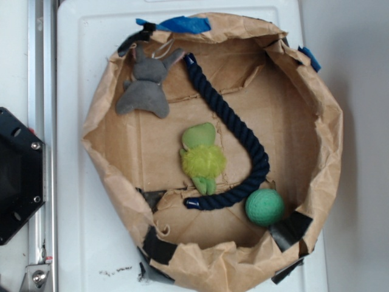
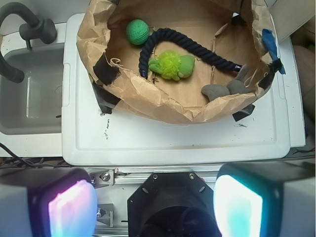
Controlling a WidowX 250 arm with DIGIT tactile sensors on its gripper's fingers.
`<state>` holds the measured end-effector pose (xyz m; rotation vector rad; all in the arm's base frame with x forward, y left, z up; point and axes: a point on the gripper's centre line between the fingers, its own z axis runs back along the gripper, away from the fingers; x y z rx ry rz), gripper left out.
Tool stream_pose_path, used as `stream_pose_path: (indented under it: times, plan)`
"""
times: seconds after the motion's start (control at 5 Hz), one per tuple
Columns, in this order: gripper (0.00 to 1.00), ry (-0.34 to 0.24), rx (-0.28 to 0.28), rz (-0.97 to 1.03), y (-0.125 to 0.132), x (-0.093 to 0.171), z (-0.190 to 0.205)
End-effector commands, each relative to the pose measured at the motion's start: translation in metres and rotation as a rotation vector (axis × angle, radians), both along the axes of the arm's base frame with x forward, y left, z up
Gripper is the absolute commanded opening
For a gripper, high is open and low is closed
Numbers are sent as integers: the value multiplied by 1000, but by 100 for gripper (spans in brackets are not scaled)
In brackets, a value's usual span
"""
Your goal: Grab the green ball.
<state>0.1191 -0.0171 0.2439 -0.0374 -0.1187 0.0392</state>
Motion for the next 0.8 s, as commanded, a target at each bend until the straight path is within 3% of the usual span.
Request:
stream_pose_path:
  times: [0.0,0.2,0.4,0.6]
  plan:
    - [100,0,0,0,0,0,0]
    - [100,-79,35,-53,-6,39,-12]
    - [100,-79,28,-133,-9,64,-22]
    - [100,-145,-44,-333,-6,83,-32]
